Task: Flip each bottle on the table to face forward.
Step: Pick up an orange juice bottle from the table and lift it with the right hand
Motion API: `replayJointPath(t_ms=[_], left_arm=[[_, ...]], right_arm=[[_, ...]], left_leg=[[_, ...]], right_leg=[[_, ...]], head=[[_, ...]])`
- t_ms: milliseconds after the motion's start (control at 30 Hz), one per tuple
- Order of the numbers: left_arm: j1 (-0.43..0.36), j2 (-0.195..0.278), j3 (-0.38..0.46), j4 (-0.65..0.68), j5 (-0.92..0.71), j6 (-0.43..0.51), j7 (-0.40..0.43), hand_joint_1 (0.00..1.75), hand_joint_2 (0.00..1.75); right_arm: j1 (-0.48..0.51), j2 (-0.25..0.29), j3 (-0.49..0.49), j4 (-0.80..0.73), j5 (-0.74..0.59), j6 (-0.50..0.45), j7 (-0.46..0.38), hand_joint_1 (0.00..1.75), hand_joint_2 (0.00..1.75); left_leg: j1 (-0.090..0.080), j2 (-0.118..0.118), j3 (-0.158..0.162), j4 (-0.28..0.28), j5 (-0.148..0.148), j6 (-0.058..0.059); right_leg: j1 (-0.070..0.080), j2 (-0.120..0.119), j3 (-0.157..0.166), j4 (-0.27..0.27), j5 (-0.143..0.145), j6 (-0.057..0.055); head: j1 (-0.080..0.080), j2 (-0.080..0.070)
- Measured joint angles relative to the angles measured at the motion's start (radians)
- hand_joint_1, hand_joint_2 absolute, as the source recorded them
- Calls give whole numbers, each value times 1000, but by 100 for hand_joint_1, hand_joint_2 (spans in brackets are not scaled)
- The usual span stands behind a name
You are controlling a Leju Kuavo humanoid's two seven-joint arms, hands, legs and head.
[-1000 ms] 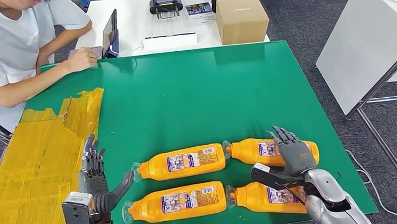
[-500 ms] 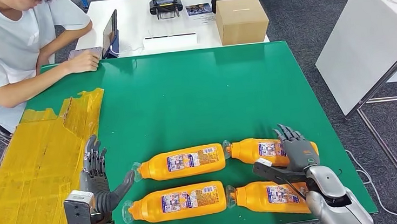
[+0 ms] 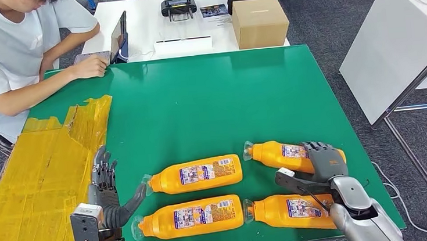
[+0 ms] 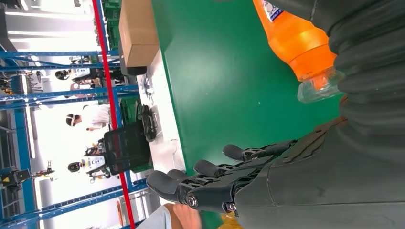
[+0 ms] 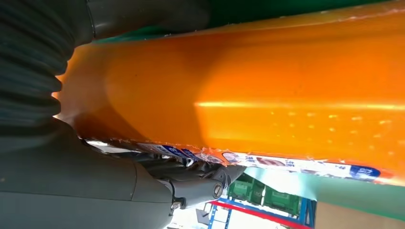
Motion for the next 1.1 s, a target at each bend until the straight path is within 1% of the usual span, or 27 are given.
replayJointPath(t_ms=[100,200,267,333,400,500,633,767,833,933,1000,1033,1100], left_arm=[[0,0,0,0,-4,-2,1,0,175],[1,0,-2,0,-12,-2,3,0,175],[1,0,-7,-1,-16,-3,4,0,175],[2,0,-15,-3,-14,-14,5,0,175],[2,1,-24,-6,1,-35,8,0,175],[2,4,-40,-11,25,-64,10,0,175],[2,6,-50,-15,33,-75,11,0,175],[2,9,-57,-19,33,-75,12,0,175],[2,11,-59,-20,38,-83,13,0,175],[-1,17,-67,-20,59,-124,19,0,175],[-9,25,-77,-20,81,-163,29,0,175],[-16,30,-83,-20,96,-186,36,0,175],[-34,38,-98,-19,123,-230,46,0,175]], right_arm=[[-1,6,-12,0,-5,-22,9,175,175],[7,28,-40,-8,-63,-86,-4,175,175],[22,56,-71,-27,-133,-170,-38,175,175],[36,90,-106,-60,-210,-276,-90,175,175],[48,123,-141,-99,-281,-358,-145,175,175],[69,165,-186,-158,-363,-410,-208,175,175],[90,196,-217,-206,-387,-418,-225,175,175],[99,212,-232,-227,-390,-418,-229,175,175],[102,218,-237,-234,-411,-421,-245,175,175],[111,234,-244,-253,-521,-424,-323,175,175],[117,250,-244,-274,-622,-394,-378,175,175],[119,258,-242,-284,-677,-359,-400,175,175],[120,274,-226,-295,-796,-245,-432,175,175]], left_leg=[[0,0,0,0,0,0],[0,0,-1,0,0,0],[0,0,-1,0,0,0],[0,-1,-1,0,0,0],[0,-1,-2,0,0,0],[0,-1,-2,0,0,0],[0,-1,-3,0,0,0],[0,-1,-3,0,0,0],[0,-1,-3,0,0,0],[0,-1,-3,0,0,0],[0,-1,-3,0,0,0],[0,-1,-3,0,0,0],[0,-1,-3,0,0,0]], right_leg=[[0,0,0,0,0,0],[0,0,0,0,0,0],[0,0,-1,0,0,0],[0,0,-1,0,0,0],[0,0,-1,0,0,0],[0,0,-2,0,0,0],[0,0,-2,0,0,0],[0,0,-2,0,0,0],[0,0,-2,0,0,0],[0,0,-2,0,0,0],[0,0,-2,0,0,0],[1,0,-2,0,0,0],[1,0,-2,0,0,0]], head=[[0,0],[0,0],[0,0],[0,0],[0,0],[0,0],[0,0],[0,0],[0,0],[0,0],[0,0],[0,0],[0,0]])
